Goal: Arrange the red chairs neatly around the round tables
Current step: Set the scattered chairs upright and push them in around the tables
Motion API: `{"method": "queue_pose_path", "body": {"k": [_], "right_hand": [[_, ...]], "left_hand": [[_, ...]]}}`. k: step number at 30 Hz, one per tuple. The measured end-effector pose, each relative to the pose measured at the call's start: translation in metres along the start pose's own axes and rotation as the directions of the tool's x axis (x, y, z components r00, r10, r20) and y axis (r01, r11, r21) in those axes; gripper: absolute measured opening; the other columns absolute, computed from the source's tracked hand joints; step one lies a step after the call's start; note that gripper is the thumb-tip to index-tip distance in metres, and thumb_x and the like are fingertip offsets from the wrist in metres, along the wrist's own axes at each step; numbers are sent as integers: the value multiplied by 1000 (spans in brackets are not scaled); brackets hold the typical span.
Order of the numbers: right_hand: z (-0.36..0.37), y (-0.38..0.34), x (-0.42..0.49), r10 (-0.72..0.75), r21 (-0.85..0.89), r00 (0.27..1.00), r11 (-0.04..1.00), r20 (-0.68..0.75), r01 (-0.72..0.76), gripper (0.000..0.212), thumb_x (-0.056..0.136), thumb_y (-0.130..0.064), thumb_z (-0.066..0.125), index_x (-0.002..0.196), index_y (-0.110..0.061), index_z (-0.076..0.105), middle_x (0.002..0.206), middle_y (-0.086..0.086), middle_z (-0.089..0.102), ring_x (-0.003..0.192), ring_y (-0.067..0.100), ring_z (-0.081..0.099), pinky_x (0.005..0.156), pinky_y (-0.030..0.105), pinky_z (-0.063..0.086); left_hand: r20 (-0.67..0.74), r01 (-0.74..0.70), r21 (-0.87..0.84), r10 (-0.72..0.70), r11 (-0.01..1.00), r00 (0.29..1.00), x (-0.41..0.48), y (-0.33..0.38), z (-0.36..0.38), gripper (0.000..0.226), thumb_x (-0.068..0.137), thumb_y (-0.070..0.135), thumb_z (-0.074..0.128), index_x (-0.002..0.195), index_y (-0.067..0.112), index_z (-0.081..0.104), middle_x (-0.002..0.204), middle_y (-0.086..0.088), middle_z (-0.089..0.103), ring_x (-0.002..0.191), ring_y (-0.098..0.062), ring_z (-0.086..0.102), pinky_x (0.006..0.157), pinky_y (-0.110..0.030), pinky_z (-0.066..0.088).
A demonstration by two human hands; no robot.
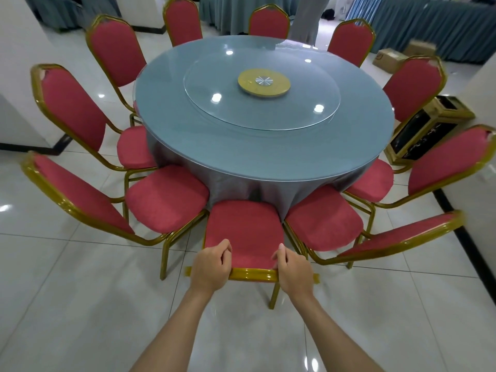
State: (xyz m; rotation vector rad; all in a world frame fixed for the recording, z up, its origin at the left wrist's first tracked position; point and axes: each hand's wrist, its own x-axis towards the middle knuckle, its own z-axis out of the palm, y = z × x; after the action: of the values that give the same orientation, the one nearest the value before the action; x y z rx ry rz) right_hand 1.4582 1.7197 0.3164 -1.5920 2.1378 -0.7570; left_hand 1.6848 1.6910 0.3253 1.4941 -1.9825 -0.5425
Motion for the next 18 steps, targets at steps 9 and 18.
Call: {"method": "queue_pose_path", "body": {"k": [9,18], "right_hand": [[3,-10,-9,10,-101,1000,995,20,-8,65,103,-57,21,60,-22,56,53,-3,55,49,10,54,53,40,50],[5,-26,-23,44,-105,997,993,-61,-51,55,106,-39,39,55,-17,44,46,-2,44,42,13,44,45,38,39]], "left_hand": [[2,59,22,-59,998,998,-8,-5,-4,28,99,23,35,77,25,52,50,7,46,43,-15,46,38,-29,31],[-135,181,33,-176,983,975,-17,-10,-6,29,98,23,39,74,27,54,51,8,47,43,-10,47,38,-31,34]]}}
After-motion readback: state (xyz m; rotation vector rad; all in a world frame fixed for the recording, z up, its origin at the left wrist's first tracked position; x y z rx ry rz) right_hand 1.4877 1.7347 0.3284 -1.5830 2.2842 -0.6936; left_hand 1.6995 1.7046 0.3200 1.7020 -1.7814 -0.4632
